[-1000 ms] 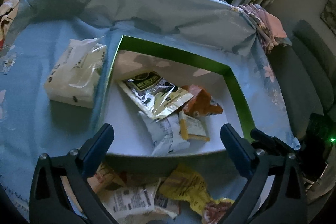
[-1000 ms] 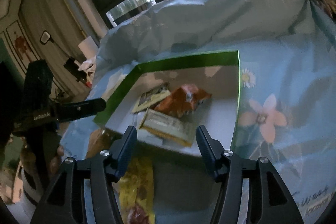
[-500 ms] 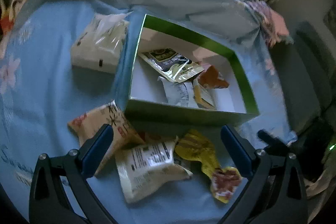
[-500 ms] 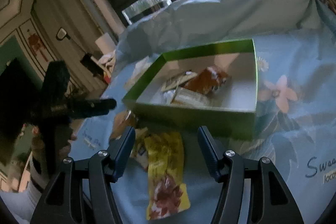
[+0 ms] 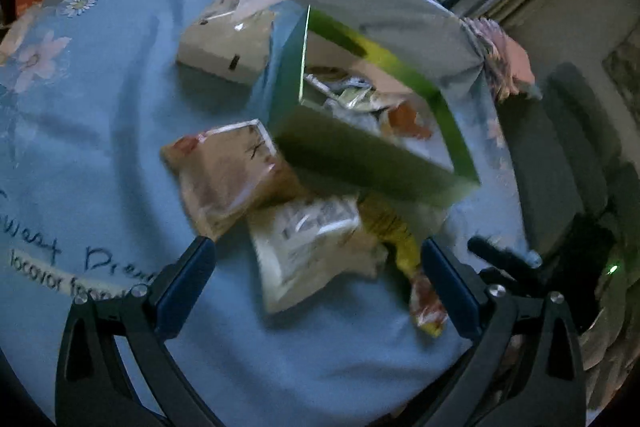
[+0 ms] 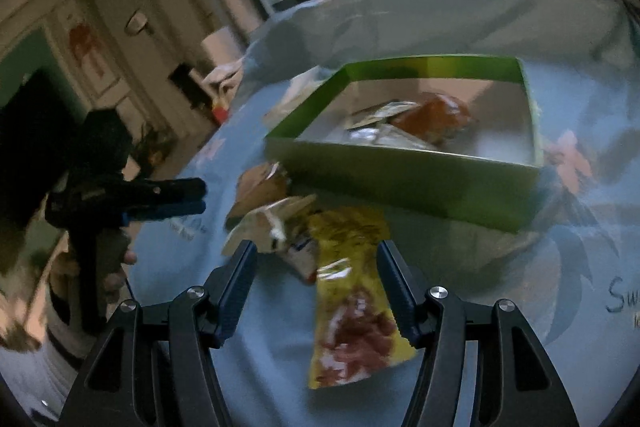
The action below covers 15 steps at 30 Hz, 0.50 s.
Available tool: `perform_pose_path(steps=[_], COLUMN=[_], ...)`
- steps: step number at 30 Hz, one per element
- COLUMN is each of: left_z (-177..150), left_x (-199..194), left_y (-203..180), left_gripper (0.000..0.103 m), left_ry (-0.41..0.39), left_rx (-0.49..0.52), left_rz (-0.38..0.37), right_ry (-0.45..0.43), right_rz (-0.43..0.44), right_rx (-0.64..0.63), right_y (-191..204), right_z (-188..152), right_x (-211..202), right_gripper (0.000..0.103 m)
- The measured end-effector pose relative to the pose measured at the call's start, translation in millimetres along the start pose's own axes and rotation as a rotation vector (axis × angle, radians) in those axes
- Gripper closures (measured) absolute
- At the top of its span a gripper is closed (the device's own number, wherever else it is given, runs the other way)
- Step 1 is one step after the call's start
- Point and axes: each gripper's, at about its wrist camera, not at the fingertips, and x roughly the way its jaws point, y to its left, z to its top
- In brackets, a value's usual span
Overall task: Organize snacks
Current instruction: 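Move the left tool back toward the white-and-green snack bag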
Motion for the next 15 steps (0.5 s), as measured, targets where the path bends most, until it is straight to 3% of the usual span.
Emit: perform_pose_path(steps=[5, 9, 13, 15], left_z=[-15.3, -25.3, -29.5, -26.9], left_x=[1.2, 12.2, 18.1, 18.8], left_y=[-3.4, -10.0, 6.3, 15.8], left_gripper=[0.000, 0.001, 0.008, 0.017], left_ry=[0.022, 0.030, 0.045, 0.044], left_rx=[0.081, 0.147, 0.103, 0.049], left_rz=[0.004, 0.068, 0.034, -0.004], right_ry=[0.049, 0.093, 0.119, 0.124], right_rz=[0.010, 0.013, -0.003, -0.011], right_rx=[-0.162, -0.247, -0.303, -0.339], right_y=[34.7, 48.5, 54.0, 56.7], right_z=[-1.4, 0.4, 2.3, 3.4], right_x=[18.7, 38.7, 55.5, 61.9], right_gripper=[0.041, 0.041, 0.041, 0.041])
